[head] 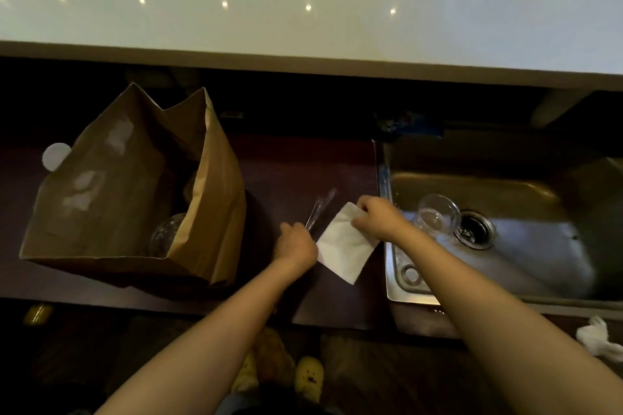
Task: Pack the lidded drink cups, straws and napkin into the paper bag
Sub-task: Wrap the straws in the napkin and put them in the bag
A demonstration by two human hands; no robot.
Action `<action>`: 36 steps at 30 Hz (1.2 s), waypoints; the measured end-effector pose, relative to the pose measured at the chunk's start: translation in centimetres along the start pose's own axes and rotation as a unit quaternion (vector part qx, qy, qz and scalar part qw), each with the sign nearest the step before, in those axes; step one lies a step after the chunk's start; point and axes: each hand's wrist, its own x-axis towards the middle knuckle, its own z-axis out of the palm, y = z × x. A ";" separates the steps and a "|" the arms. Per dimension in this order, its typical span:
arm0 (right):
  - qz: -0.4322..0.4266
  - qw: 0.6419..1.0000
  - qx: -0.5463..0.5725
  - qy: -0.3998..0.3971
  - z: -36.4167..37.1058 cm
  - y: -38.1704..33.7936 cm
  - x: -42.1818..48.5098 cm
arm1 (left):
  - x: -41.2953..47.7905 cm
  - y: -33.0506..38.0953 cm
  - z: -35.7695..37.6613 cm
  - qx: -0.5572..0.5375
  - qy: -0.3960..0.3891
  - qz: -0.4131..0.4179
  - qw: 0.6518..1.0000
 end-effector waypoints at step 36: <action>-0.291 0.887 0.299 0.201 -16.7 -29.6 -7.1 | -15.1 0.4 -29.0 -0.412 0.230 0.243 0.848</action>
